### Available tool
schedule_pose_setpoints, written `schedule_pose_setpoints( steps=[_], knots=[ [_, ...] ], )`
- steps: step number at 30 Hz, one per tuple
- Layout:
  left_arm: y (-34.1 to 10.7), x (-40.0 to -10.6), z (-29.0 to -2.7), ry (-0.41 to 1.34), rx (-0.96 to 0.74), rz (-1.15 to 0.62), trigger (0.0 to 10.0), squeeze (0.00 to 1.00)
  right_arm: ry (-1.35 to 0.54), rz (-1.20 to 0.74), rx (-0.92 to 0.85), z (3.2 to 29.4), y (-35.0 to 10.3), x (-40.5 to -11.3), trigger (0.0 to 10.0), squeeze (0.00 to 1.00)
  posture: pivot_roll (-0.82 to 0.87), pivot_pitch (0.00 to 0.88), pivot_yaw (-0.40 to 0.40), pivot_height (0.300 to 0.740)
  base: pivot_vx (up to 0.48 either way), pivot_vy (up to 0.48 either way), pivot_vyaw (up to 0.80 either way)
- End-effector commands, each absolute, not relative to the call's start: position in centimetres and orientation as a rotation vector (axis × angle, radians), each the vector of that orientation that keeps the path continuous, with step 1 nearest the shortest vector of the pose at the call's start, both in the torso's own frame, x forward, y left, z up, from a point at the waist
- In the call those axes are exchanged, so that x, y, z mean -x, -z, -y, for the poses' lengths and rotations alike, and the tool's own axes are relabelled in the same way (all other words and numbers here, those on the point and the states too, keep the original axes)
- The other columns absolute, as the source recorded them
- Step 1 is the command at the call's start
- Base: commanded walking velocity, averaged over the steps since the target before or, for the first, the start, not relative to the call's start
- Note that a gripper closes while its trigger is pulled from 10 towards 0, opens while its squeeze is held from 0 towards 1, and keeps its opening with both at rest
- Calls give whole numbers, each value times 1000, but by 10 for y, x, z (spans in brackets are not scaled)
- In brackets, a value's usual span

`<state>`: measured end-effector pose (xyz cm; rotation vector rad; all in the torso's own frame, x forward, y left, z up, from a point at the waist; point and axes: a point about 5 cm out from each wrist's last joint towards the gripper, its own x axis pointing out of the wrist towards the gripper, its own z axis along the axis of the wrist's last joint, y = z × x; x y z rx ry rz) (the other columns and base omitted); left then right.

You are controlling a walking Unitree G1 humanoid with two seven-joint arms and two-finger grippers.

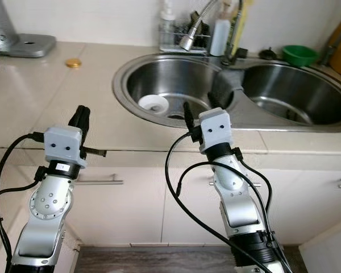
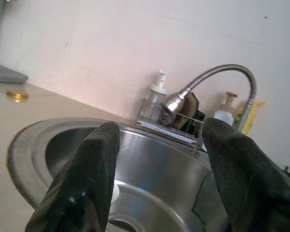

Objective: Kitchen organization

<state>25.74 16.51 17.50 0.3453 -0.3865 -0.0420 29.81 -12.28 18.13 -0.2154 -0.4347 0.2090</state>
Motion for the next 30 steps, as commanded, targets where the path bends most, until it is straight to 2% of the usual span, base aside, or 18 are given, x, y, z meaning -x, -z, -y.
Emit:
schedule_pose_setpoints(
  steps=[1, 13, 19, 21, 27, 30],
  knots=[
    [-177, -256, -158, 72, -340, 405, 10000, 0, -166, 430, 229, 135, -181, -295, 10000, 0, -1, 7, -62, 740, 0, 0, -800],
    [-175, -256, -157, 82, -351, 403, 10000, 0, -120, 419, 267, 148, -176, -284, 10000, 0, -14, 9, -57, 740, 0, 0, -800],
    [-176, -255, -155, 98, -376, 417, 10000, 0, -69, 430, 273, 156, -176, -280, 10000, 0, -18, 6, -54, 740, 0, 0, 0],
    [-176, -255, -155, 101, -378, 420, 10000, 0, -63, 433, 273, 156, -176, -280, 10000, 0, -18, 5, -53, 740, 0, -247, -800],
    [-177, -255, -153, 108, -382, 429, 10000, 0, -52, 432, 274, 158, -174, -278, 10000, 0, -17, 0, -53, 740, 0, -441, 0],
    [-176, -255, -154, 105, -378, 426, 10000, 0, -50, 432, 277, 158, -173, -277, 10000, 0, -18, 0, -51, 740, 0, -320, -800]
  ],
)
